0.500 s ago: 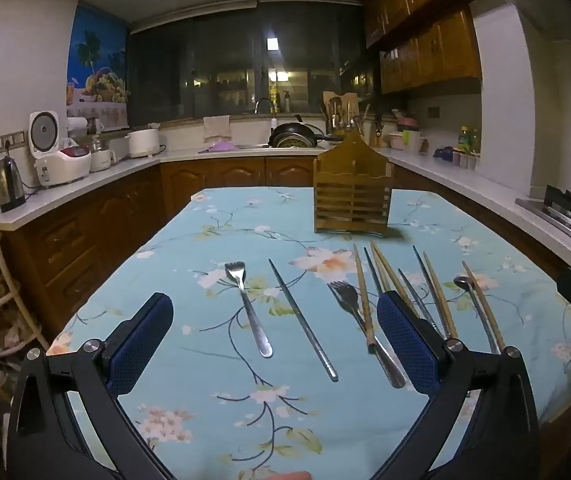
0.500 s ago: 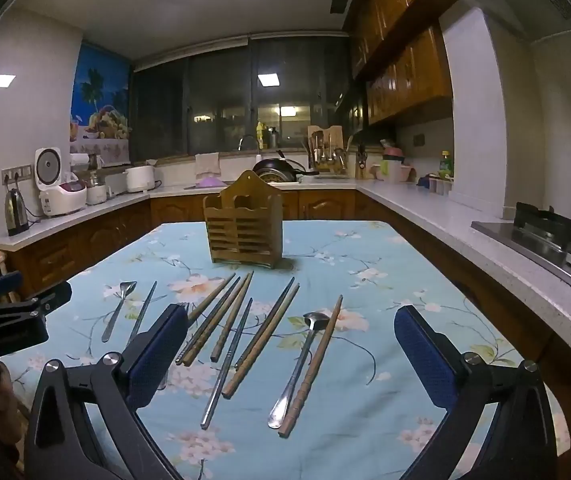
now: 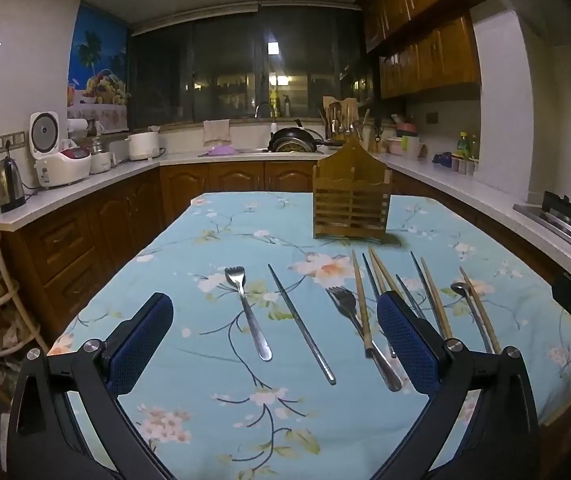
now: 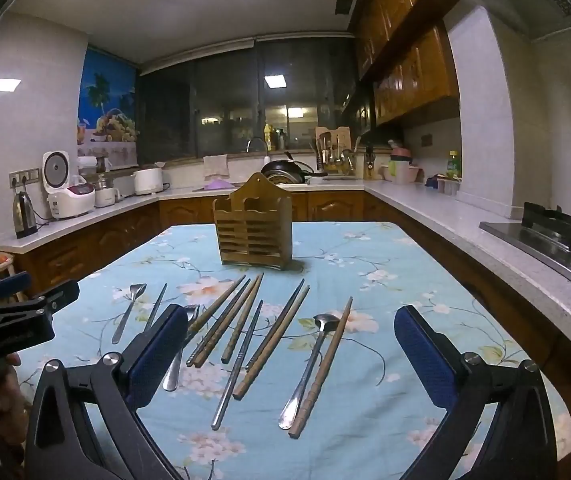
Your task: Organize utensils
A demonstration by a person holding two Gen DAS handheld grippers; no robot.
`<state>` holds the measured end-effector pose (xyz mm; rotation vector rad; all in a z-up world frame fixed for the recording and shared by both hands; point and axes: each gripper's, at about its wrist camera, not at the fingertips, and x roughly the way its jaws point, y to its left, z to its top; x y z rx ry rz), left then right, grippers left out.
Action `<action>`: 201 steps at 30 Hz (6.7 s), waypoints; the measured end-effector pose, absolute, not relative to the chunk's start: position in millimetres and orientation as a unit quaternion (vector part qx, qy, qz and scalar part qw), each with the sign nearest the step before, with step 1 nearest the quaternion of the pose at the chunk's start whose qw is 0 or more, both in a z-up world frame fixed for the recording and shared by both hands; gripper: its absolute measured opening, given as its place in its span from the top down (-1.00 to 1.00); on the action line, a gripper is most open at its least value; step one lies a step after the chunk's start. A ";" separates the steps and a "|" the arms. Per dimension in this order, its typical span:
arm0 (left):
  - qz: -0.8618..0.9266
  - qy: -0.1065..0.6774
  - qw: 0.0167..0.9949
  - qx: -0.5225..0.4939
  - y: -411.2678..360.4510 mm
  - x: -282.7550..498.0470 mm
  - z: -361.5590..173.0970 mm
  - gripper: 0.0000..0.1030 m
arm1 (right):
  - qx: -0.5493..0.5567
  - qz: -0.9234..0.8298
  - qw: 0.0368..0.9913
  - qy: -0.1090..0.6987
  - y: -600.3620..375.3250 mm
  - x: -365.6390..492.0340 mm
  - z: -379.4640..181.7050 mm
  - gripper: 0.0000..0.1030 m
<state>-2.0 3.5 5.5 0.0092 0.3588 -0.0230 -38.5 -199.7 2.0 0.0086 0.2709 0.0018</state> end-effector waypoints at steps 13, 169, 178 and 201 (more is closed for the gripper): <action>-0.014 0.173 0.985 0.003 3.9 -4.9 7.9 -1.00 | 0.008 0.008 0.991 0.132 -199.8 -40.6 4.4 -1.00; -0.176 0.324 0.927 -0.073 23.9 185.1 88.6 0.92 | 0.118 0.107 0.947 0.279 -209.7 178.5 79.2 0.92; -0.176 0.312 0.931 -0.075 24.3 188.3 97.8 0.92 | 0.120 0.112 0.951 0.263 -209.8 178.6 89.3 0.92; -0.167 0.167 0.968 -0.083 -7.8 316.6 198.0 0.92 | 0.130 0.079 0.981 0.119 -232.1 277.3 181.7 0.92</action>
